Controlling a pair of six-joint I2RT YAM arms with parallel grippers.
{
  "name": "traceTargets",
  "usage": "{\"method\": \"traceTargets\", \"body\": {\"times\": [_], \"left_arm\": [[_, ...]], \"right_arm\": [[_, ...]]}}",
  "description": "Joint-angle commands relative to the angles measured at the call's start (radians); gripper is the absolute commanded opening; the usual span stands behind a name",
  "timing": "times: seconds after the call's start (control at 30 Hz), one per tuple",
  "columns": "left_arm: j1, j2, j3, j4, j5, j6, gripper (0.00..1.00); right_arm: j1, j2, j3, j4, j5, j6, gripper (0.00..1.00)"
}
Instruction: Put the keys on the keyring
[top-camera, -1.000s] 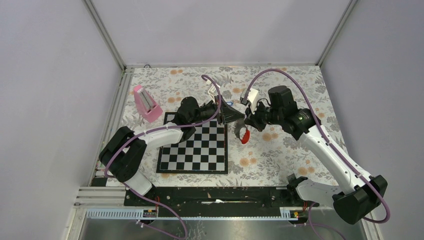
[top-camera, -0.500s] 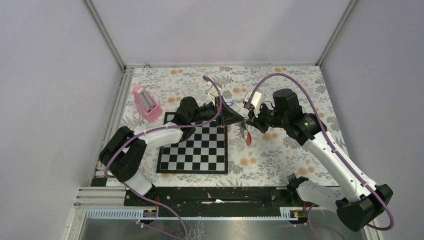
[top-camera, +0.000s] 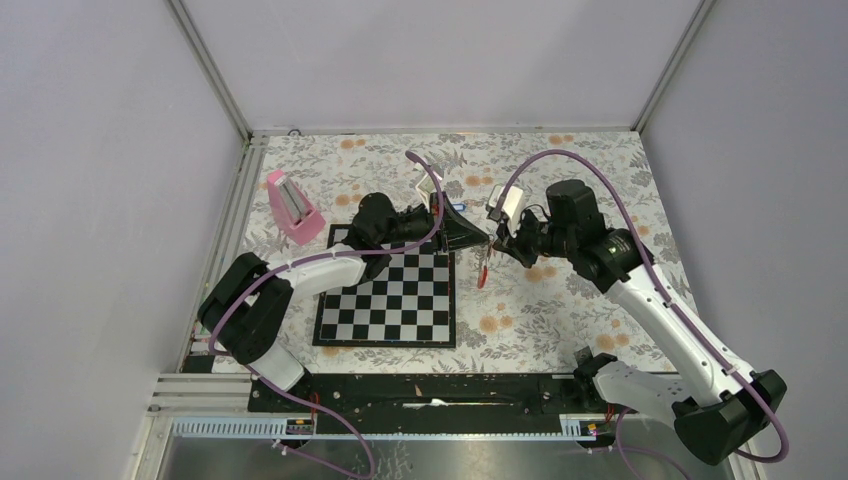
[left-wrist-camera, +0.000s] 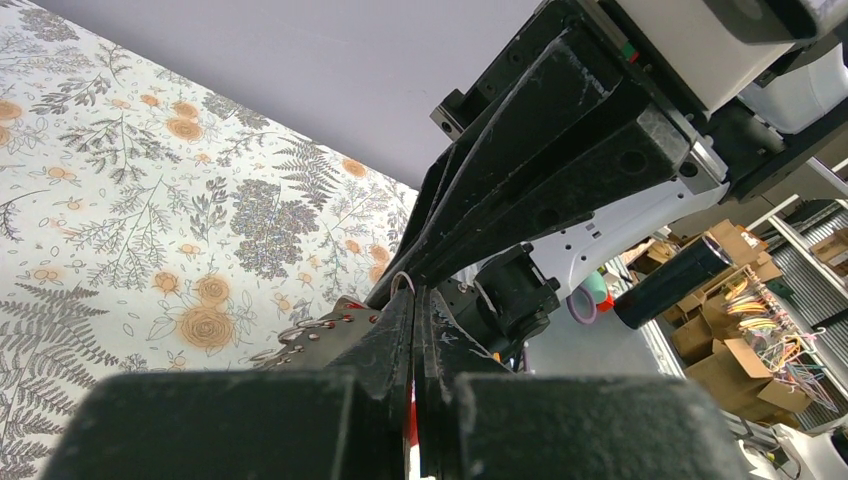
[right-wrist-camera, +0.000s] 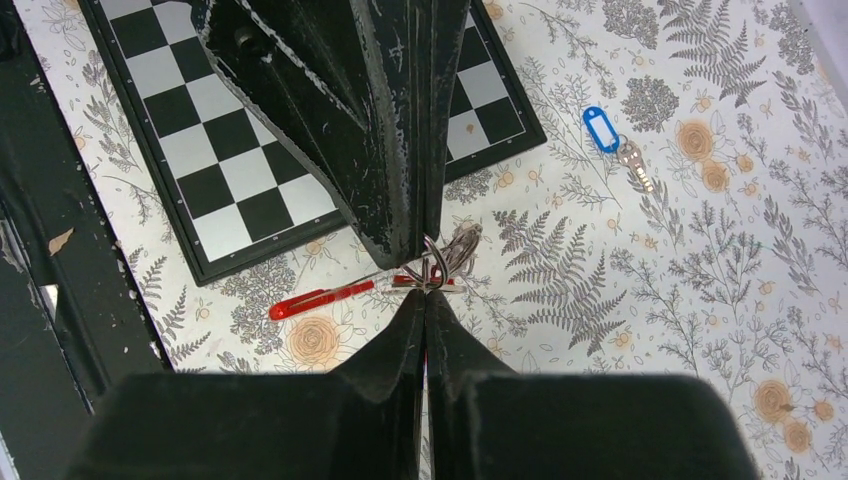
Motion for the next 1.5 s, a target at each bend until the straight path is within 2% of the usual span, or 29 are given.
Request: {"method": "traceTargets", "body": {"times": [0.0, 0.17, 0.53, 0.77, 1.07, 1.47], "left_arm": [[0.001, -0.037, 0.045, 0.094, 0.038, 0.002, 0.00], [0.001, -0.040, 0.046, 0.087, 0.046, 0.014, 0.00], [0.001, -0.037, 0.050, 0.169, 0.169, 0.037, 0.00], [0.002, -0.052, 0.045, 0.147, 0.220, 0.097, 0.00], [0.001, -0.055, 0.043, 0.138, 0.240, 0.123, 0.00], [0.000, -0.056, 0.030, 0.155, 0.259, 0.130, 0.00]], "right_arm": [[-0.004, -0.027, -0.003, 0.008, 0.017, -0.022, 0.04], [-0.004, -0.038, -0.001, -0.003, 0.020, -0.035, 0.09], [-0.011, -0.049, 0.050, -0.054, -0.111, -0.050, 0.32], [-0.014, -0.049, 0.080, -0.112, -0.217, -0.098, 0.37], [-0.019, -0.041, 0.100, -0.136, -0.249, -0.115, 0.36], [-0.019, 0.001, 0.103, -0.107, -0.275, -0.090, 0.22]]}}
